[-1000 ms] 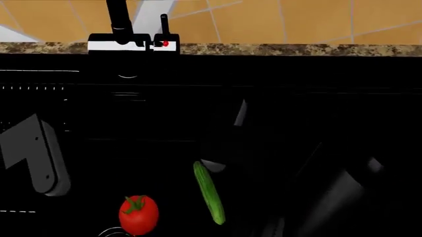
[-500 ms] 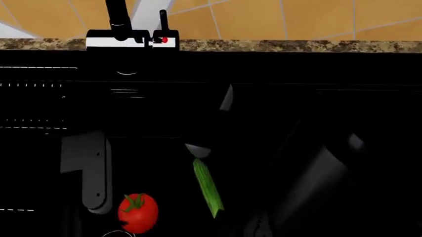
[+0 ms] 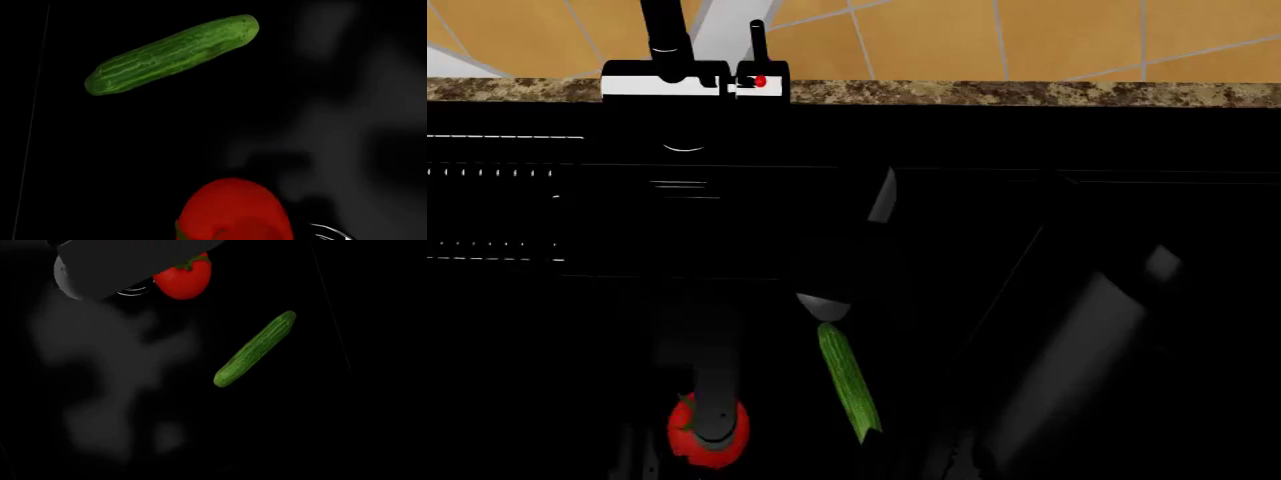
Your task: Pick the vegetables from the sink and place them on the cutting board.
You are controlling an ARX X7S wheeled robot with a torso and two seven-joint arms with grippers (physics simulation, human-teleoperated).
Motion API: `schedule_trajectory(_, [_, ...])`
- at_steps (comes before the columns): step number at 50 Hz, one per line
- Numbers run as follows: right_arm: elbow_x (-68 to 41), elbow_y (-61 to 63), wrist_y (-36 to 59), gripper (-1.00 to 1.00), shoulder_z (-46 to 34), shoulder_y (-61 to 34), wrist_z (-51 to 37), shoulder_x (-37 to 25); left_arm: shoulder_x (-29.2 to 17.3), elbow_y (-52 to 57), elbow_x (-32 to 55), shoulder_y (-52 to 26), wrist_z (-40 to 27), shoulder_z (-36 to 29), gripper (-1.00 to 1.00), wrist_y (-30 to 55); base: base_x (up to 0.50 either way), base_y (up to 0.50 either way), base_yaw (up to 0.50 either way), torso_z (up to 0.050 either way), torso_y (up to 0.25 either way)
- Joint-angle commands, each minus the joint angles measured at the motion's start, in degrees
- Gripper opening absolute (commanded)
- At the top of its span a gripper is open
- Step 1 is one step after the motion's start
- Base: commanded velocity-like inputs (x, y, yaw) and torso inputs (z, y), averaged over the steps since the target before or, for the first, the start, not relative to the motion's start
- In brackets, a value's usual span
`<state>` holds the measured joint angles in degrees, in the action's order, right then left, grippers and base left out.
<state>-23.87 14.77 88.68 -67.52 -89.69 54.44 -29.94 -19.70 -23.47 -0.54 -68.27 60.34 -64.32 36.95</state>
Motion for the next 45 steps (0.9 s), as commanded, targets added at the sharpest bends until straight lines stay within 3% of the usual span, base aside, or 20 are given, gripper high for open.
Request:
schedule_trajectory(1, [-2.31,0.42,-0.06,1.00,-0.79,-0.40,-2.10,-0.55,3.26,-6.40,-3.66,1.89,-1.69,-5.19,-1.00,-4.36,0.00,0.00,0.00,0.000,0.000])
schedule_trajectory(7, [-2.96,0.54,-0.18,1.00,-1.14,-0.73,-2.93,-0.68,1.76,-5.51,-5.14,3.42,-3.37,-6.68,-1.00,-7.40,0.00,0.00,0.00,0.000,-0.003])
schedule_trajectory(10, [-3.25,0.56,-0.03,1.00,-1.13,-1.02,-3.28,-0.80,0.35,-2.87,-3.45,3.24,-5.99,-3.01,-1.00,-9.18,0.01,0.00,0.00,-0.005,-0.007])
schedule_trajectory(16, [-4.26,-0.92,0.13,1.00,-0.95,-1.91,-4.80,-0.34,-8.10,15.09,2.31,2.48,-9.41,8.17,-1.00,-5.24,0.00,0.00,0.00,0.000,-0.002])
schedule_trajectory(24, [-4.15,-2.99,-0.75,1.00,-1.62,-2.64,-5.92,0.47,-14.94,25.43,4.11,4.72,-11.11,12.12,-1.00,-3.17,0.00,0.00,0.00,0.000,0.000])
schedule_trajectory(30, [-4.99,-4.13,0.64,1.00,-0.10,-1.06,-7.90,1.59,-19.34,32.99,6.93,8.58,-17.44,19.42,-1.00,-1.37,0.00,0.00,0.00,0.000,0.000])
schedule_trajectory(36, [-36.41,-15.32,1.23,1.00,-0.37,-5.36,-35.89,5.35,-21.28,39.07,7.62,13.28,-26.09,25.88,-1.00,-2.66,0.00,0.00,0.00,0.000,0.000])
schedule_trajectory(38, [-42.08,-22.69,1.13,1.00,-0.14,-5.53,-43.76,7.95,-20.65,39.88,7.46,14.62,-29.87,28.11,-1.00,-2.81,0.00,0.00,0.00,0.000,0.000])
schedule_trajectory(45, [-44.92,-29.87,-0.45,1.00,-3.01,-6.71,-43.61,12.24,-21.92,44.23,8.84,19.15,-33.99,31.28,-1.00,-1.50,0.00,0.00,0.00,0.000,0.000])
